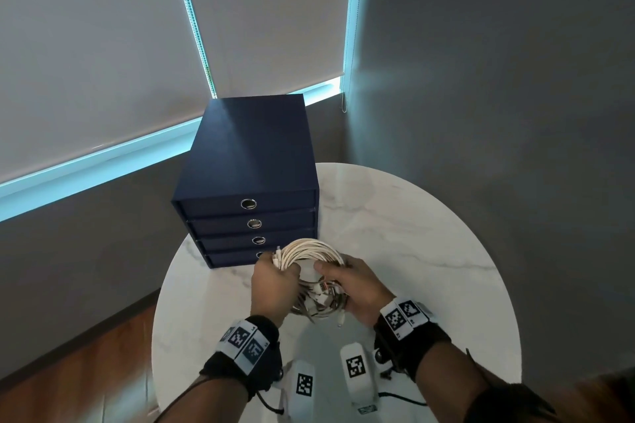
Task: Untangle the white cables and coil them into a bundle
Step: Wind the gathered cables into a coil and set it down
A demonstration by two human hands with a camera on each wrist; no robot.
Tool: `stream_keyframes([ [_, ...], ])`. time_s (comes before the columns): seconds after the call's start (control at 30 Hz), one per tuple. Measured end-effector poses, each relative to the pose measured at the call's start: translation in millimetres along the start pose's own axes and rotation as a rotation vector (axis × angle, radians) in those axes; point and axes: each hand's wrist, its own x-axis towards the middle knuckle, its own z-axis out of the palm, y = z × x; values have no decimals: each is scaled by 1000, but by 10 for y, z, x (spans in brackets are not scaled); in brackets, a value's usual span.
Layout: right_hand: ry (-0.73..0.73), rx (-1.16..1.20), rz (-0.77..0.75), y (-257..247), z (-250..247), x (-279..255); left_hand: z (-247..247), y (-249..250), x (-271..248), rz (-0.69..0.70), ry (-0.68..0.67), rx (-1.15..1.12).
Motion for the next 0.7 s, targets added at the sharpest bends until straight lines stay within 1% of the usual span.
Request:
stream_keyframes([
  [0.03,5,97,59,17,21,-10,12,-18,2,-9,22,-10],
  [0.07,13,138,101,31,39,-10,26,-43,-1,-16,39,-19],
  [0.17,34,170,192,71,75,17,53,-125,-33,-60,77,-72],
  [0.23,57,163,214,83,74,42,69,-187,-36,-88,78,-91],
  [0.37,130,144,256,116,89,83,78,-267,-3,-123,41,-58],
  [0.5,159,92,249,196,142,78,63,-353,33,-149,-37,53],
  [0.57,139,99,224,240,161,74,51,-396,67,-154,-43,98],
  [0.67,70,115,167,276,172,65,45,-452,117,-174,-30,129],
  [0.7,73,100,133,280,176,66,43,-463,131,-179,-21,125],
])
